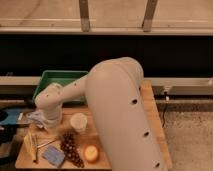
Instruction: Place fork in tray
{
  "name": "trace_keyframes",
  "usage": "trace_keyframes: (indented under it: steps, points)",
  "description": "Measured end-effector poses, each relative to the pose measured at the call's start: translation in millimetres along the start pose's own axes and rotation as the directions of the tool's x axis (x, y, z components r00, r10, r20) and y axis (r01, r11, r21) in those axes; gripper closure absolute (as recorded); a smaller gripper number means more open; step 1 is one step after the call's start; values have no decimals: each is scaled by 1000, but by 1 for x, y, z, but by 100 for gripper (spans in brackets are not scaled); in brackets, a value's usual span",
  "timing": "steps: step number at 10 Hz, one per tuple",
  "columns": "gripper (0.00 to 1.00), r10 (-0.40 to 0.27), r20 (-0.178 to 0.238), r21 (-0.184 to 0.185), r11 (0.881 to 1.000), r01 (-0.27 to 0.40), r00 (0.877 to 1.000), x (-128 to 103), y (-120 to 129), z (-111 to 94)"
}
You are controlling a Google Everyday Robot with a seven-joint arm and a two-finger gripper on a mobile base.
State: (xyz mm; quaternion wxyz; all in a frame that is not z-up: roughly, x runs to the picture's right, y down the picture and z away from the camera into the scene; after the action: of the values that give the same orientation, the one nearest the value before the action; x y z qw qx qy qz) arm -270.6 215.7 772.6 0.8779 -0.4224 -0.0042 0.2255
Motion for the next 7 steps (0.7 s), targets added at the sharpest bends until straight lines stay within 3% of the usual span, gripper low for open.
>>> trace_keyframes:
  steps: [1,2,5,7]
  points:
    - [51,-5,4,22,1000,5,1000,3,-4,-6]
    - [48,-9,12,27,1000,9,1000,3,-6,-8]
    - [27,-38,35,-17,999,38,999,2,-6,4]
    - [26,-51,46,-47,997,54,998,1,-4,11]
